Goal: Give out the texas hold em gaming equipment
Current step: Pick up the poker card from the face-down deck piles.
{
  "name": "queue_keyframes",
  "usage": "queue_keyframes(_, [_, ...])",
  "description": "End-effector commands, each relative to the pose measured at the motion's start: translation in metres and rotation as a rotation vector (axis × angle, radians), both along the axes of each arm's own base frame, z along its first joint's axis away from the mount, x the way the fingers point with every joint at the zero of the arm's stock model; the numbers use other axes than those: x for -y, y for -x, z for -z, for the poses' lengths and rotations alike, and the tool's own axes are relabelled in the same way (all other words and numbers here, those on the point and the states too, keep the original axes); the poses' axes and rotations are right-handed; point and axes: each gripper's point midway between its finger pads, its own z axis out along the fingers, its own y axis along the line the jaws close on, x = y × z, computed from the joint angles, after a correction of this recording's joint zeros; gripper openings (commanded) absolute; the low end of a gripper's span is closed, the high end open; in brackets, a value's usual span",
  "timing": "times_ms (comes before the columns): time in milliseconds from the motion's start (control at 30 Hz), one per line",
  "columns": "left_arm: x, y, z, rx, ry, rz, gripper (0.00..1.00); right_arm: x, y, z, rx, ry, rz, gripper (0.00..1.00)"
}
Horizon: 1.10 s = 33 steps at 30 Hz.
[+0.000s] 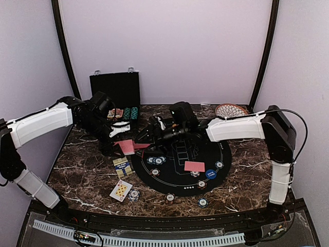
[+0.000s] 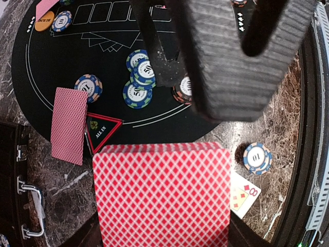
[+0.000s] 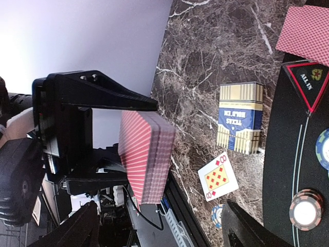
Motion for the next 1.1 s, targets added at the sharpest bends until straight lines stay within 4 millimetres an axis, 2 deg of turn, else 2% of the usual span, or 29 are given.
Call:
queue_keyframes(0, [0.008,-0.004,-0.017,0.017,0.048,0.006,0.00,-0.020,0.007,-0.017,0.019,-0.079,-0.046,0.83])
queue_keyframes(167, [0.009,-0.004,-0.020,0.017,0.058,0.008,0.00,-0.034,0.009,-0.013,0.006,-0.076,-0.073,0.83])
queue_keyframes(567, [0.011,-0.004,-0.023,0.014,0.067,0.012,0.00,-0.052,0.010,-0.008,-0.019,-0.099,-0.104,0.83])
queue_keyframes(900, [0.012,-0.003,-0.021,0.008,0.068,0.013,0.00,-0.068,0.004,0.010,-0.054,-0.078,-0.134,0.82])
queue_keyframes(1067, [0.011,-0.004,-0.023,0.013,0.070,0.015,0.00,-0.062,0.003,0.026,-0.061,-0.033,-0.132,0.81])
